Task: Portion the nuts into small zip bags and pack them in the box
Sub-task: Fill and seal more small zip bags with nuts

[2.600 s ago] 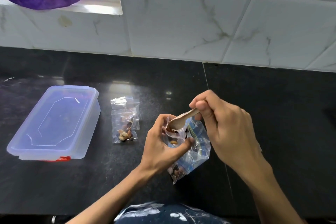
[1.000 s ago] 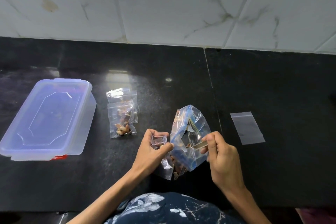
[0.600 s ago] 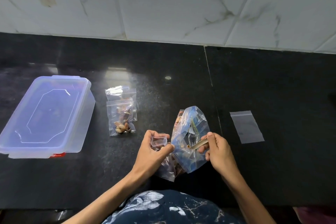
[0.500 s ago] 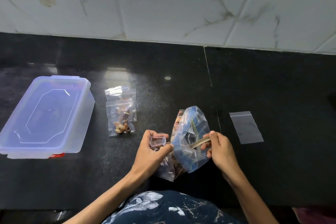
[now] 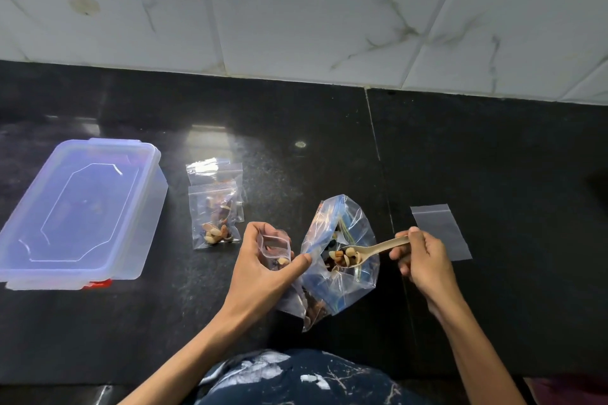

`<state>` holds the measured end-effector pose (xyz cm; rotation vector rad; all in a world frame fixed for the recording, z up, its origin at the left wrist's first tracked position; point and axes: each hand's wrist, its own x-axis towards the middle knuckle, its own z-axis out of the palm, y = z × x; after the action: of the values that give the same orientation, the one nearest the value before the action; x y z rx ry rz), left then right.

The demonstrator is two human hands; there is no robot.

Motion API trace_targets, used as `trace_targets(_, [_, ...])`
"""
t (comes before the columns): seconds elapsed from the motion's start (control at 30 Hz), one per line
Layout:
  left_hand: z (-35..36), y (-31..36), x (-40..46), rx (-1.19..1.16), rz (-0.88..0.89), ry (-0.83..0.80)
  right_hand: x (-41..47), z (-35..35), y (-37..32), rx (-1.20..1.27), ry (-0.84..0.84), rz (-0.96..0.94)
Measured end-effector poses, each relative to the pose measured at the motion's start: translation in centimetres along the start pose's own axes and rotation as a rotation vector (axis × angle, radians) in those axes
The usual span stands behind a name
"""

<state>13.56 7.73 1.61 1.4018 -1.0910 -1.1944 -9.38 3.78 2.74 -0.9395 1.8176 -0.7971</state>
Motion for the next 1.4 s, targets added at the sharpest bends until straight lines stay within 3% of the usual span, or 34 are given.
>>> trace_targets(0.23, [0.6, 3.1, 0.1, -0.032, 0.138, -0.027, -0.4, -2.4, -5.3, 0.039, 0.051, -0.084])
trace_targets(0.5, [1.7, 5.2, 0.9, 0.041, 0.289, -0.074, -3.5, -2.2, -13.0, 0.065, -0.064, -0.393])
trace_targets(0.7, [2.0, 5.6, 0.9, 0.076, 0.321, -0.064, -6.1, 0.1, -12.6, -0.144, -0.018, -0.709])
trace_targets(0.97, [2.2, 5.0, 1.1, 0.088, 0.298, -0.022, -8.7, 1.4, -10.7, -0.61, 0.146, -1.252])
trace_targets(1.07, [2.1, 4.9, 1.1, 0.114, 0.316, -0.02, -9.1, 1.1, -10.2, -0.613, 0.156, -1.412])
trace_targets(1.23, [2.1, 4.9, 1.2, 0.093, 0.309, 0.002, -8.6, 1.0, -9.2, -0.52, 0.167, -1.479])
trace_targets(1.4, [2.0, 4.7, 1.5, 0.145, 0.306, 0.057, -8.6, 0.9, -8.8, -0.359, 0.25, -1.361])
